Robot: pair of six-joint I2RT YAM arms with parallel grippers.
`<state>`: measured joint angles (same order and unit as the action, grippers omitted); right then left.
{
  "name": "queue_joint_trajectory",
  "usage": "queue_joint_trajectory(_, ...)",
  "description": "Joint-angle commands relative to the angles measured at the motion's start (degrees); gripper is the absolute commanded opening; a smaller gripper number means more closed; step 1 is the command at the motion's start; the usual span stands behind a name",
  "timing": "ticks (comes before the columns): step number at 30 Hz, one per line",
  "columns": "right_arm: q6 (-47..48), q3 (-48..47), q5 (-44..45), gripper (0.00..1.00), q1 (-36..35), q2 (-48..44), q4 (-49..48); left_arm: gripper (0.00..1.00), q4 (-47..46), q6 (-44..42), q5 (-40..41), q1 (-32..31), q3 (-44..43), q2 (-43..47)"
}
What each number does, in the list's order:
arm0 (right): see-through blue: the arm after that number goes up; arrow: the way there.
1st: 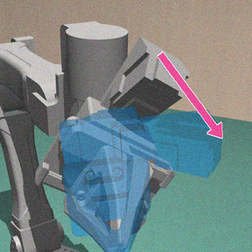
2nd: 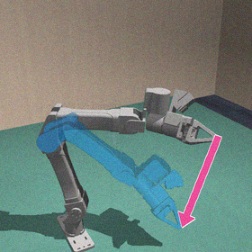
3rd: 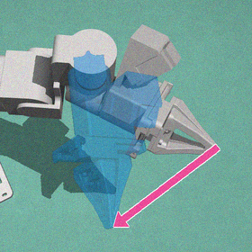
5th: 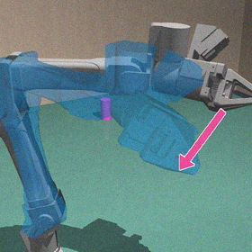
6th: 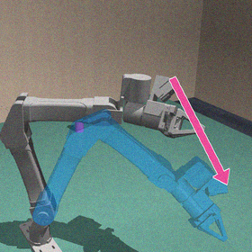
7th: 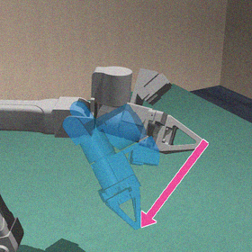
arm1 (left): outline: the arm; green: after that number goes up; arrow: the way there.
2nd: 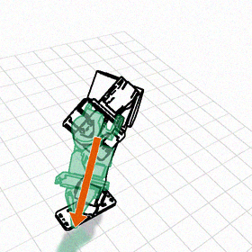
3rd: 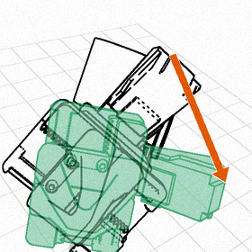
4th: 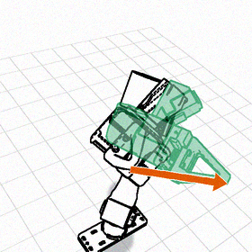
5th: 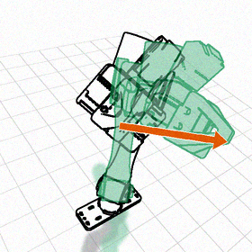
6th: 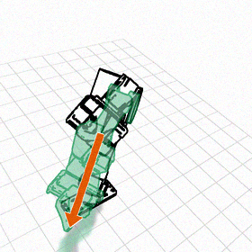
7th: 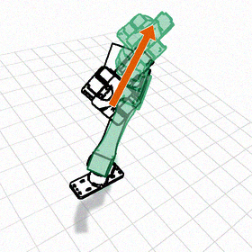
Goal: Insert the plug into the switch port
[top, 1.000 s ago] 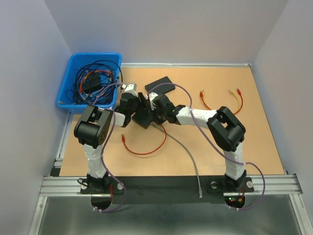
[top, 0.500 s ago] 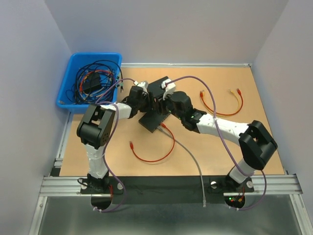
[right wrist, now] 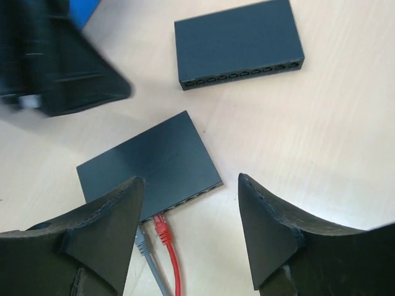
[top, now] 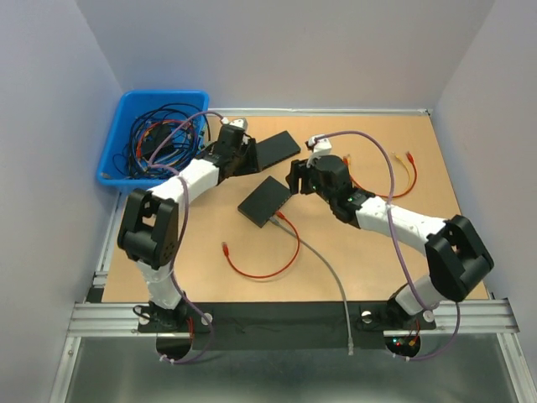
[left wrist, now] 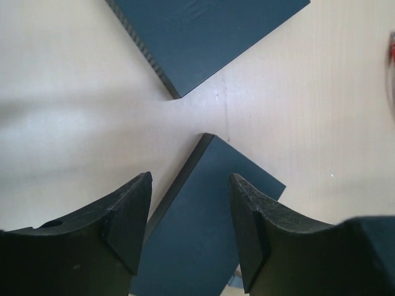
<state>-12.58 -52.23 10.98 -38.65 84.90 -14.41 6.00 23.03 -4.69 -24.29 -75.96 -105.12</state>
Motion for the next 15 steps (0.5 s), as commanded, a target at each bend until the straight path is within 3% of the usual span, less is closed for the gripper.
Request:
queue_joint_trajectory(1, -3.0, -6.1, -3.8, 0.68, 3.8, 5.0, 5.5, 0.64, 7.0, 2.5, 6.9, -0.1, 4.1, 11.3)
queue_joint_trajectory(5, -4.5, -9.7, -9.8, 0.68, 6.6, 10.5, 7.6, 0.64, 8.3, 6.5, 11.1, -2.8, 14.3, 23.3)
queue_joint_trajectory(7, -5.1, -11.1, -10.7, 0.68, 7.2, 12.6, 8.5, 0.64, 8.0, 9.5, 11.7, -4.4, 24.2, 29.8)
queue_joint_trajectory(11, -5.6, -12.6, -14.4, 0.69, 7.4, 15.7, 8.5, 0.64, 5.4, 16.9, 10.6, -7.3, 34.3, 38.3)
queue_joint_trajectory(15, -6.5, -14.3, -17.6, 0.69, 7.3, 19.1, 8.6, 0.64, 0.3, 20.9, 9.9, -9.1, 41.4, 41.0)
